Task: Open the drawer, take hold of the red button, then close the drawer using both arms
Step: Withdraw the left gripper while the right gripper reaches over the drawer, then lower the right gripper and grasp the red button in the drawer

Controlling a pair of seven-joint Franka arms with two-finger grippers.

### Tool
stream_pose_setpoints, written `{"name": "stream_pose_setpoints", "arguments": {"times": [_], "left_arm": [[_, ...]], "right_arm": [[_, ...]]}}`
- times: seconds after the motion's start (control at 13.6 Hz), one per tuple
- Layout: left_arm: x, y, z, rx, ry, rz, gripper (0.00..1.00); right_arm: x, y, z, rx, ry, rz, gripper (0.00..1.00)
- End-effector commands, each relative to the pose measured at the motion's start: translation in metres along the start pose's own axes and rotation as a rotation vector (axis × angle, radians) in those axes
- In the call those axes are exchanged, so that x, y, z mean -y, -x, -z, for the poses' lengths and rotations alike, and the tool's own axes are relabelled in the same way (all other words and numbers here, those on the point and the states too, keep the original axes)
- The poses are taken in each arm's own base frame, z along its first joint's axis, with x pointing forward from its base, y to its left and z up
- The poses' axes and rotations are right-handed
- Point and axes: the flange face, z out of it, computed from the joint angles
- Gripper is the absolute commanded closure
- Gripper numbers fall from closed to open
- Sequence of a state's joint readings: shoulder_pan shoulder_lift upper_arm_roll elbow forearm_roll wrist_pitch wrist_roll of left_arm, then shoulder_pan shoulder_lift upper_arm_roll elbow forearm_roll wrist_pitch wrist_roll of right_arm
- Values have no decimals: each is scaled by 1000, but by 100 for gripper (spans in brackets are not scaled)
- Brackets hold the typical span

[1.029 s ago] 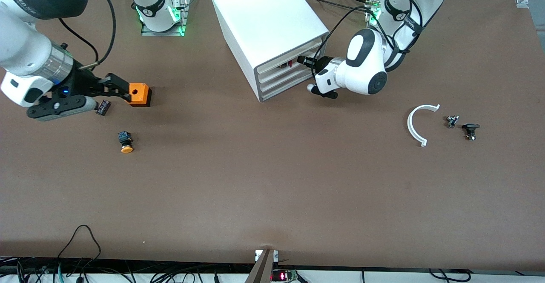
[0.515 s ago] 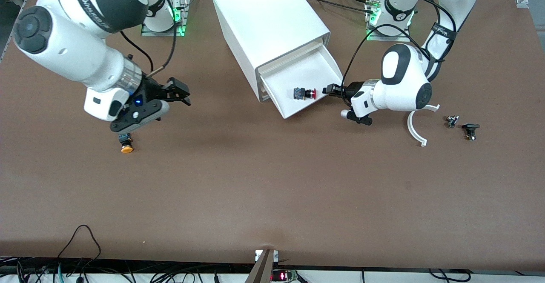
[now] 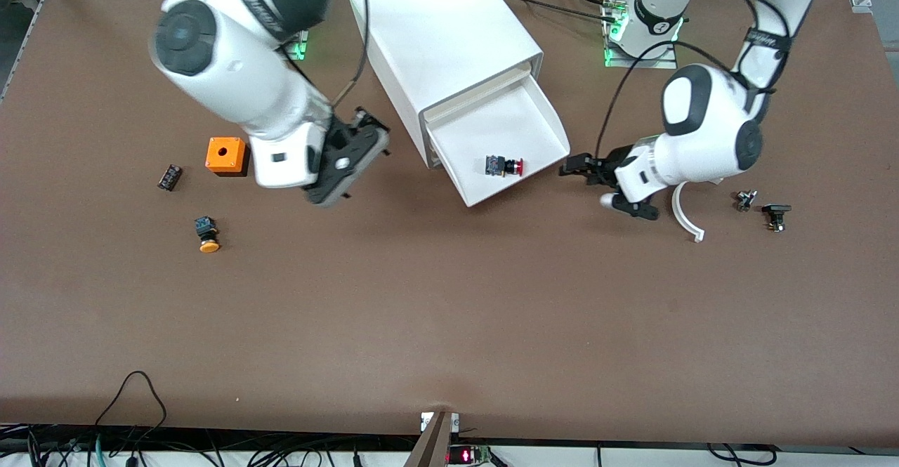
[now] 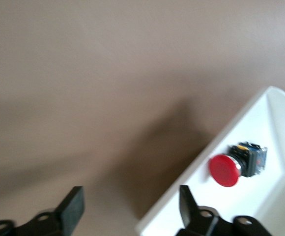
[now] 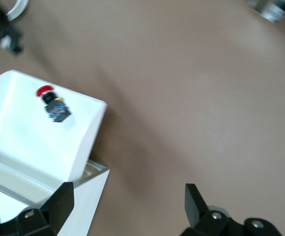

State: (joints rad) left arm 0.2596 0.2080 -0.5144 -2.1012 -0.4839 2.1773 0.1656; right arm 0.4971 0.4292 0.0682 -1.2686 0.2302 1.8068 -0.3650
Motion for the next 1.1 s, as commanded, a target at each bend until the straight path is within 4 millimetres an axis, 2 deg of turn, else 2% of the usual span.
{"name": "stream_pose_setpoints", "arguments": {"times": [0.0, 0.15, 0.22, 0.29, 0.44, 0.51, 0.74, 0.88, 1.03], "left_arm": [[25, 3, 85, -60, -175, -27, 0], [30, 10, 156, -4, -316, -52, 0], [26, 11, 188, 22, -413, -77, 0], [23, 15, 214, 40, -498, -84, 0], [21, 26, 251, 17, -546, -67, 0], [19, 25, 264, -4, -550, -73, 0], [28, 25, 272, -17, -546, -55, 0], [38, 27, 273, -6, -540, -30, 0], [46, 28, 264, 43, -530, -29, 0]], "right_arm": [[35, -36, -33, -18, -15, 195, 0], [56, -50, -64, -43, -8, 352, 0], [67, -56, -80, -45, -10, 404, 0], [81, -60, -93, -43, -13, 438, 0], [111, -64, -118, -8, 16, 502, 0], [120, -67, -126, -6, 35, 525, 0], [144, -67, -167, 39, 41, 566, 0], [153, -68, -191, 55, 70, 600, 0], [162, -68, -206, 69, 77, 621, 0]]}}
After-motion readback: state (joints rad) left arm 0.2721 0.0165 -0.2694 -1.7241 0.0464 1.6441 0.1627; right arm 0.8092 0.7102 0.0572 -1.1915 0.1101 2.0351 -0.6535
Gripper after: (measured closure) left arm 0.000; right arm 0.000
